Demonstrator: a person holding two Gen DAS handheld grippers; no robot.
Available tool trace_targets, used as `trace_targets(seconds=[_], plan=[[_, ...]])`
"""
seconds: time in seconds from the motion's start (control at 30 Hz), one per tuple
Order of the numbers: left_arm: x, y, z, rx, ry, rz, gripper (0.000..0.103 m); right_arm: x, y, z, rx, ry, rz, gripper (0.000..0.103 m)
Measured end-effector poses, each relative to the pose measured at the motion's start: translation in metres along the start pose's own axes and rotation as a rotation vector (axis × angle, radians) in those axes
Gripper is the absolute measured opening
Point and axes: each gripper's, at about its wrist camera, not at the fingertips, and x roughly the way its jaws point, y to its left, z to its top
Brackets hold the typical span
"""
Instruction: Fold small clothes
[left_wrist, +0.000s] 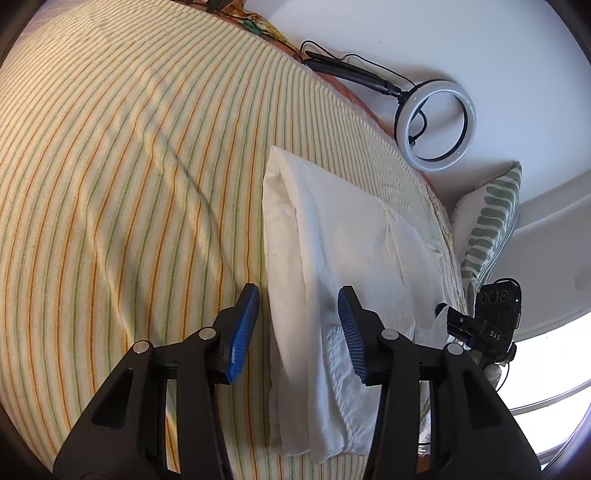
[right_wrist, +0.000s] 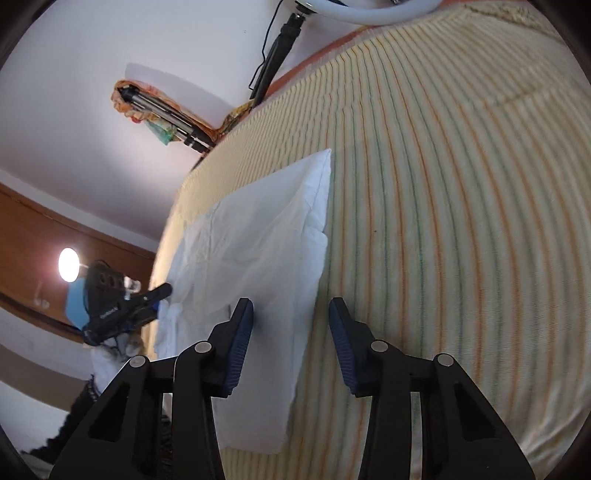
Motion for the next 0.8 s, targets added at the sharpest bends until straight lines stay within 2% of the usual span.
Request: trace_targets(seconds=[0.03,0.07,0.17,0.3,0.6,0.8], plan=[[0.001,0.001,0.001,-0.006,0.002,-0.003,0.037,0.002,0.0,0.001,0.006,0.001,0.014,0.038],[0.003,0.003,0.0,-0.013,0.009,-0.007,0.031,0.006,0.0,0.001,0.016,0.014,0.033,0.029],[0.006,0.0,0.001,-0.01,0.008,-0.004,0.024,0.013,0.004,0.0,0.007,0.025,0.027,0.025],[0.005,-0.012,-0.002,0.048,-0.015,0.034,0.012,0.011,0.015,0.0,-0.023,0.011,-0.006,0.015],[-0.015,-0.051,-0.012,0.203,-0.076,0.069,0.007,-0.005,0.061,-0.01,-0.194,-0.039,-0.145,0.01],[-0.025,-0.084,-0.017,0.258,-0.074,0.011,0.007,-0.041,0.081,-0.017,-0.249,-0.087,-0.188,0.01]])
